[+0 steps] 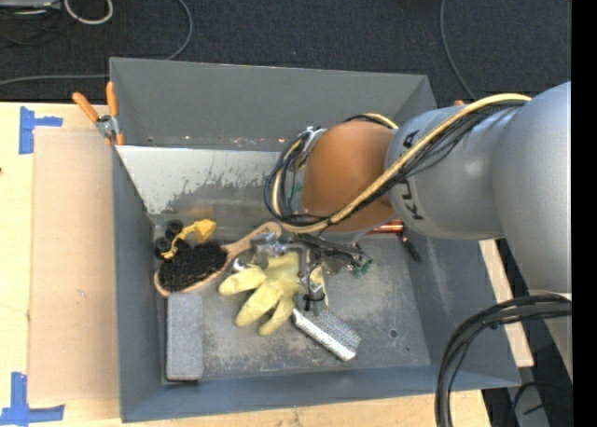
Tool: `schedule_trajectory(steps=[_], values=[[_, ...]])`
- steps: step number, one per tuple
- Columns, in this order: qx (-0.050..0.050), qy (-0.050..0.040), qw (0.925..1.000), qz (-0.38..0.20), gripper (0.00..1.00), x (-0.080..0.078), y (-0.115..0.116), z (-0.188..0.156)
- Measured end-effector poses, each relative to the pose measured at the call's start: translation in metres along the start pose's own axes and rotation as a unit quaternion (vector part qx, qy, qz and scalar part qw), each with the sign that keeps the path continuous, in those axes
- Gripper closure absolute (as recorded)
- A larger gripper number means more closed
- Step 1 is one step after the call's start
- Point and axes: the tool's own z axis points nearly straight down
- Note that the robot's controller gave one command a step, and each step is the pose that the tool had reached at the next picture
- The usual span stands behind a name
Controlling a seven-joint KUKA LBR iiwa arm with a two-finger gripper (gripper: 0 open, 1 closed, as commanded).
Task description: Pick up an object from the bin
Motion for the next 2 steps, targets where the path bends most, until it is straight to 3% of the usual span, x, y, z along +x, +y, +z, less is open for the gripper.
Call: schedule_trajectory(steps=[1,2], values=[[-0.003,0.0038,0.9962,-0.087,1.00,-0.0031,0.0086,0.0004],[-0.003,0.0038,0.9962,-0.087,1.00,-0.0031,0.0086,0.0005]])
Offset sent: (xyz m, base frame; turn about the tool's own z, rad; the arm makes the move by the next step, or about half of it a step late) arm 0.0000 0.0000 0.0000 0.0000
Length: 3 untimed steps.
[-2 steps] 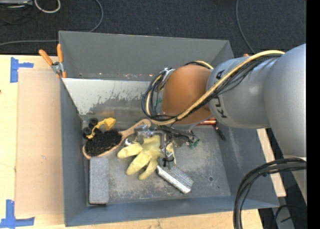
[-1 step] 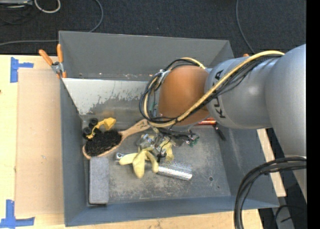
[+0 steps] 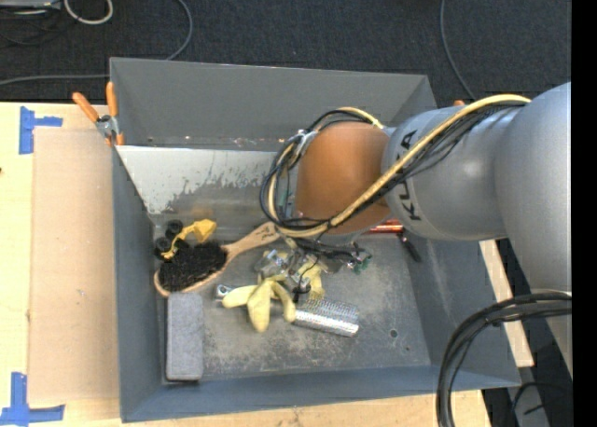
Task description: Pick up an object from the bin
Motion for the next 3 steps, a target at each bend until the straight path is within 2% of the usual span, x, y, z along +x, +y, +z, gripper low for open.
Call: schedule_trajectory(steps=[1,3], values=[[-0.002,0.0022,1.0000,0.001,1.00,0.001,0.001,-0.009],[-0.001,0.0005,1.0000,0.002,1.00,0.000,0.002,-0.035]])
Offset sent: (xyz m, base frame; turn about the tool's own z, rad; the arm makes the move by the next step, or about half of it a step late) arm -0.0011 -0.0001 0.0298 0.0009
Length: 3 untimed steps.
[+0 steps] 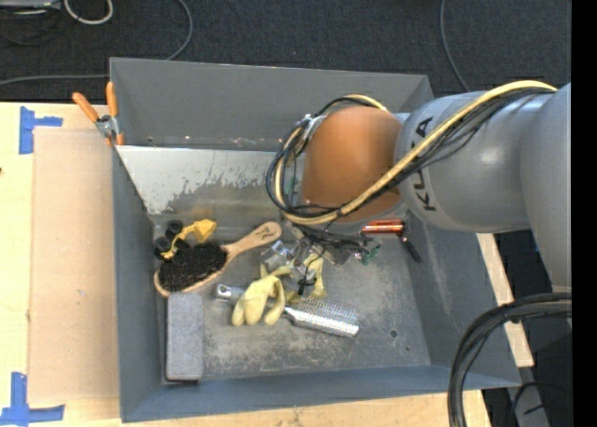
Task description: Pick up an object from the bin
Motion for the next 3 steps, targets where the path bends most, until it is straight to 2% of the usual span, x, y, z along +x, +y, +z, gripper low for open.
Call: schedule_trajectory(steps=[2,3], values=[[-0.001,0.0008,1.0000,0.002,1.00,0.000,0.001,-0.013],[-0.002,0.0015,1.0000,0.003,1.00,0.000,0.002,-0.034]])
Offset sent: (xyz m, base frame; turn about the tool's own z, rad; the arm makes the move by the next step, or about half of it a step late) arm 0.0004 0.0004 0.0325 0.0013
